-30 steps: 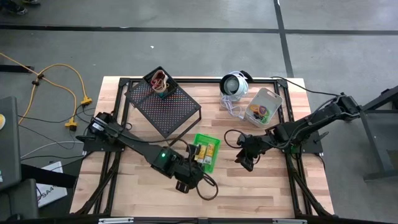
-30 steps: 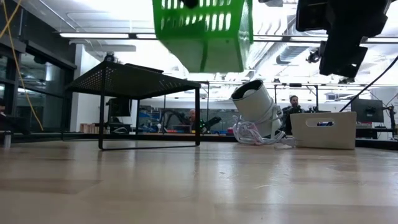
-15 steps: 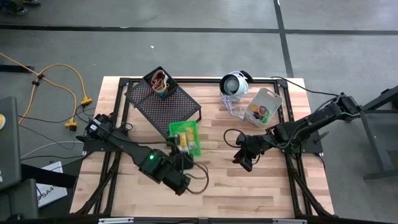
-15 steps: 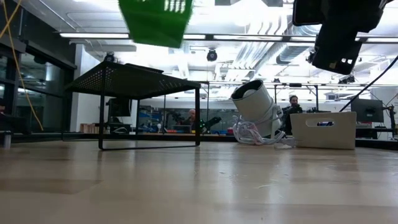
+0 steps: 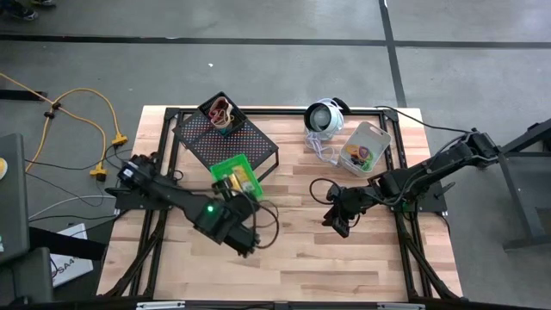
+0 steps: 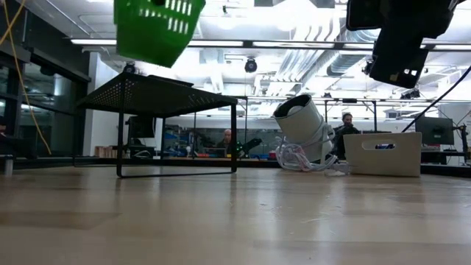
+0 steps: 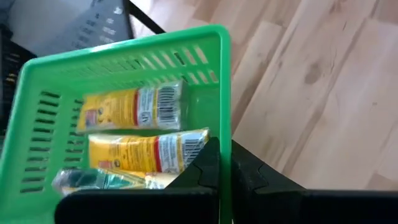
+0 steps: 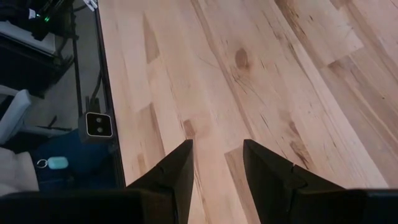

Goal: Pick & Place Office Desk Supplies
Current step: Put the green bin on the shelf

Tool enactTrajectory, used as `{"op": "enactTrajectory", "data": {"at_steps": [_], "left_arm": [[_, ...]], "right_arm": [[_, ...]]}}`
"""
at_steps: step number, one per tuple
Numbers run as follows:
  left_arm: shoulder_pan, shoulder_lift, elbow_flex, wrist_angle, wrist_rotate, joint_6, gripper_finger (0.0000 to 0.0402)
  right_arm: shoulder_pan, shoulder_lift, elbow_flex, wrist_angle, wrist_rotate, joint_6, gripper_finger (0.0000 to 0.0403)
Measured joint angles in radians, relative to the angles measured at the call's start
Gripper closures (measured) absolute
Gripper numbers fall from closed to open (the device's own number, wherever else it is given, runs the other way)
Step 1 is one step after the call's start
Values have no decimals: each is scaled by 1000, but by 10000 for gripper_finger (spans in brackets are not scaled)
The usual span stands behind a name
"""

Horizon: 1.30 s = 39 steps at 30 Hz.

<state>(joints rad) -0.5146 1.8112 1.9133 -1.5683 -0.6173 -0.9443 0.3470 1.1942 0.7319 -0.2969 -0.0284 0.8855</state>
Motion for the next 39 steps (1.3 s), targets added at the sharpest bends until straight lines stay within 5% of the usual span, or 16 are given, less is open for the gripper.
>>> {"op": "enactTrajectory", "data": {"at_steps": [18, 28, 39], "left_arm": [[32, -399, -388, -3, -3, -121, 401], [199, -560, -505, -3, -7, 3, 401], [393, -571, -511, -2, -19, 145, 401]], "right_arm": [[0, 0, 0, 3, 0, 0, 275], [0, 0, 0, 3, 0, 0, 275], [0, 0, 0, 3, 0, 0, 275]]}}
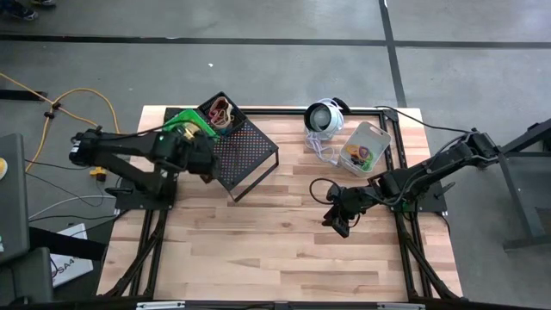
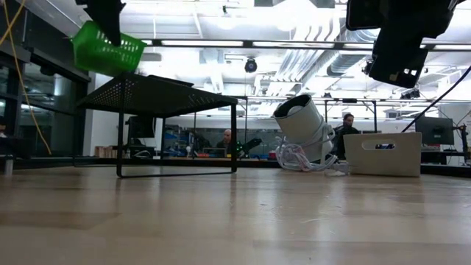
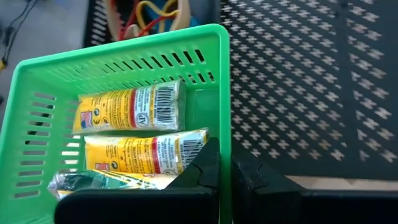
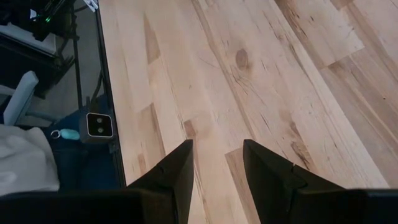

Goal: Pick & Place Office Desk Supplies
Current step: Put the green bin on the shelf

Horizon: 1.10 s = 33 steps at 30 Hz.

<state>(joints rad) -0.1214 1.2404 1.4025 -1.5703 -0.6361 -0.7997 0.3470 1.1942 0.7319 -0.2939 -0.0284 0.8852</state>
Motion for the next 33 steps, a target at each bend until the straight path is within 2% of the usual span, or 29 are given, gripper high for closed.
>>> {"op": "enactTrajectory", "data": {"at_steps": [4, 9, 18, 28, 33], "left_arm": [[28, -4, -14, 37, -4, 30, 401], [66, -60, -120, 174, 22, 97, 401], [145, -171, -259, 287, 89, 168, 401], [236, -176, -275, 370, 150, 303, 401], [250, -163, -275, 375, 152, 318, 401]], "right_arm": [[0, 0, 0, 0, 0, 0, 275], [0, 0, 0, 0, 0, 0, 275], [0, 0, 0, 18, 0, 0, 275], [0, 0, 0, 18, 0, 0, 275], [0, 0, 0, 18, 0, 0, 275]]}}
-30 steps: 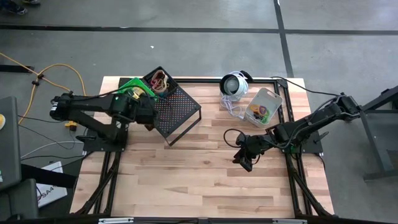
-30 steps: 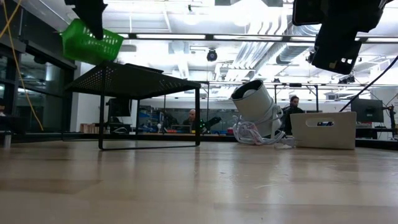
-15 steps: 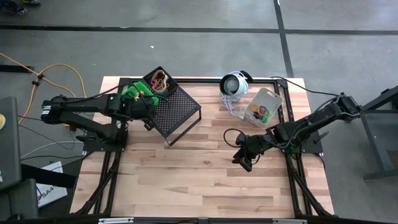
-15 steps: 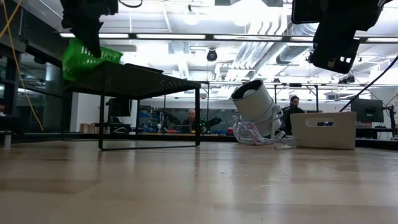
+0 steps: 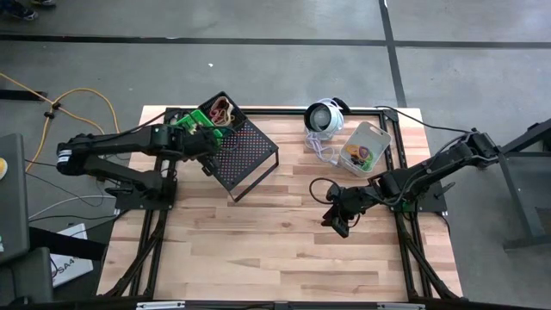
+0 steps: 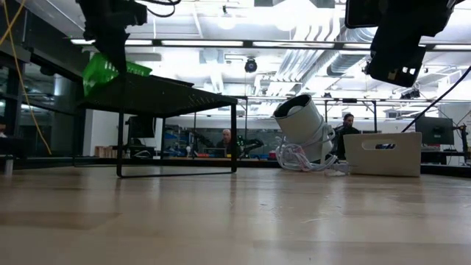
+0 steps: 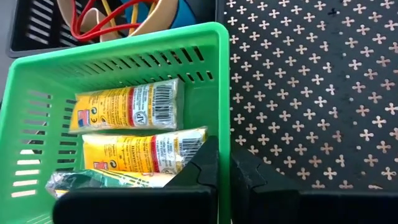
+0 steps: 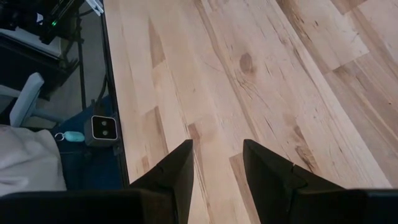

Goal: Pick & Place Office Desk Supplies
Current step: Put the green bin on the shelf

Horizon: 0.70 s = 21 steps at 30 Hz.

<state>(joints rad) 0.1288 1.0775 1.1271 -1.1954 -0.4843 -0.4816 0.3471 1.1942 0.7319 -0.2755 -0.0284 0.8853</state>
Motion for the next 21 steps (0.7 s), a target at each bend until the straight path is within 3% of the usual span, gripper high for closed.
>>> {"op": "enactTrajectory", "data": {"at_steps": [21], "left_arm": [[-14, 11, 0, -30, -2, -22, 399]], "right_arm": [[0, 0, 0, 3, 0, 0, 275]]}}
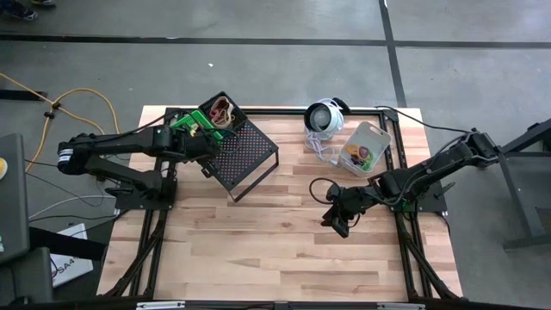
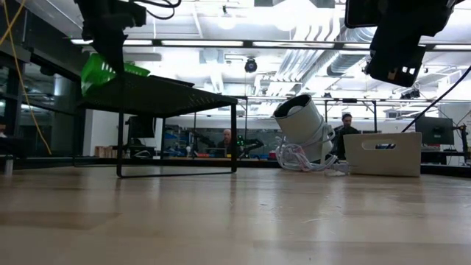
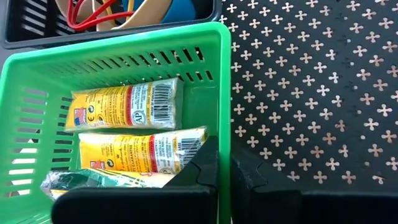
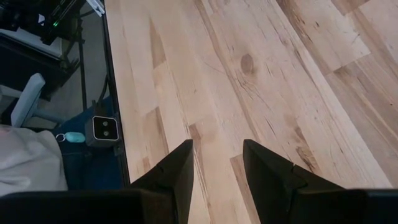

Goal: Pick & Place Office Desk Supplies
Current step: Put the green bin on the shelf

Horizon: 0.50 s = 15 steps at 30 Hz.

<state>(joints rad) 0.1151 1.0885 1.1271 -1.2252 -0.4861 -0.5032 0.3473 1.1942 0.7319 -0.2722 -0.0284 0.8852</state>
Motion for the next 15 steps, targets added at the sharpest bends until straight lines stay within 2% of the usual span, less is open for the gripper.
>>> {"op": "enactTrajectory", "data": {"at_steps": [7, 15], "left_arm": [[27, 0, 0, -3, -10, 9, 373], [29, 0, 0, -2, -10, 10, 369]], "right_arm": [[0, 0, 0, 0, 0, 0, 275], [0, 0, 0, 0, 0, 0, 275]]}}
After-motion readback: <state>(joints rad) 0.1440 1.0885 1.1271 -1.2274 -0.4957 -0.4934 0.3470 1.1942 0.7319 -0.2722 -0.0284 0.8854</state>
